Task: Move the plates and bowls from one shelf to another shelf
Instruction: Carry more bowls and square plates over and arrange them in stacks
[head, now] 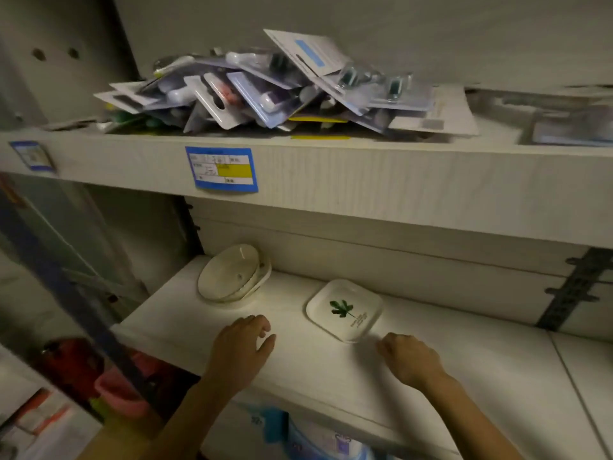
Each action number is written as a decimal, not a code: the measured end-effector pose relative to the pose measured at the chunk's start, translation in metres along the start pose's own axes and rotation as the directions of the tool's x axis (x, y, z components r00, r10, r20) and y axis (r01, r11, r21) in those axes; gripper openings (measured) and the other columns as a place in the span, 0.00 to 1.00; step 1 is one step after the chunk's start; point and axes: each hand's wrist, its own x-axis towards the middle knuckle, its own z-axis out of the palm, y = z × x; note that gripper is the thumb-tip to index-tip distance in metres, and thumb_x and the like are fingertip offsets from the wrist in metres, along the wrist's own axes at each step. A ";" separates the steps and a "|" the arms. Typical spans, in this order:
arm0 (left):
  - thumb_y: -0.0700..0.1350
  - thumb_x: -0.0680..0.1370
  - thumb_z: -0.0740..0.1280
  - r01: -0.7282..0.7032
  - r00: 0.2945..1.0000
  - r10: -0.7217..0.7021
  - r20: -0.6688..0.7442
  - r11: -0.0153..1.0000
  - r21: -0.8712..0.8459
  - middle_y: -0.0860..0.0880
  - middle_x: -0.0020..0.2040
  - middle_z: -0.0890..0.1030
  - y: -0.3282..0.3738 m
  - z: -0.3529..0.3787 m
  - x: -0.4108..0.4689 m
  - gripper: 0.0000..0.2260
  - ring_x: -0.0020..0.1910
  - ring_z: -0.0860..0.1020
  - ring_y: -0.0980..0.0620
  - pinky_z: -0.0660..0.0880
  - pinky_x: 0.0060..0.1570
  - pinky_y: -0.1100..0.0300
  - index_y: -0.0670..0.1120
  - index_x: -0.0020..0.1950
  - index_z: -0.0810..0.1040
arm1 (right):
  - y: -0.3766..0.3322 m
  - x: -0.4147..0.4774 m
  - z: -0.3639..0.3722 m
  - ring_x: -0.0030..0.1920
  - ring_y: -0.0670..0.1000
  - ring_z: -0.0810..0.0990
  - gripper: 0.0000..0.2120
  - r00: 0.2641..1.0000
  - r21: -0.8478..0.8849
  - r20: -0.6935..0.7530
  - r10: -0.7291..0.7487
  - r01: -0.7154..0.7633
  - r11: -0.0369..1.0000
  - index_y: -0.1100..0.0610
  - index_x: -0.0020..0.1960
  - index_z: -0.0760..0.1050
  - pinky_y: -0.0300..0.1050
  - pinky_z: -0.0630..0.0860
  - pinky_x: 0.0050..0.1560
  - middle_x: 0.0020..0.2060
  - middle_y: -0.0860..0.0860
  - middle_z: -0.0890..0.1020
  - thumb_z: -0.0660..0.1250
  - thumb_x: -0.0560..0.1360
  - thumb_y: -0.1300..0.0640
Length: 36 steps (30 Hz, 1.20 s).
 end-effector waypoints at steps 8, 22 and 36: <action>0.52 0.76 0.63 -0.094 0.995 0.096 0.040 0.994 -0.051 0.52 0.48 0.81 -0.072 -0.022 0.039 0.10 0.43 0.75 0.56 0.73 0.46 0.65 0.48 0.52 0.77 | -0.048 0.047 0.026 0.45 0.53 0.76 0.28 0.886 0.252 0.016 0.464 -0.452 0.855 0.58 0.60 0.69 0.45 0.73 0.47 0.50 0.54 0.80 0.49 0.76 0.36; 0.49 0.79 0.56 0.098 0.995 -0.096 0.024 0.989 -0.109 0.46 0.45 0.77 -0.170 -0.036 0.083 0.11 0.40 0.76 0.50 0.69 0.34 0.61 0.43 0.55 0.70 | -0.081 0.028 0.052 0.44 0.59 0.78 0.11 0.799 0.479 -0.115 0.590 -0.475 0.738 0.64 0.54 0.70 0.46 0.71 0.41 0.50 0.63 0.80 0.58 0.78 0.56; 0.44 0.77 0.61 0.478 0.835 -0.387 0.392 0.862 -0.169 0.32 0.42 0.80 -0.216 0.005 0.146 0.16 0.41 0.78 0.37 0.68 0.37 0.54 0.30 0.44 0.77 | -0.116 -0.055 0.047 0.32 0.48 0.78 0.12 0.724 0.661 -0.233 0.649 -0.372 0.652 0.60 0.60 0.68 0.36 0.71 0.29 0.43 0.53 0.79 0.59 0.79 0.56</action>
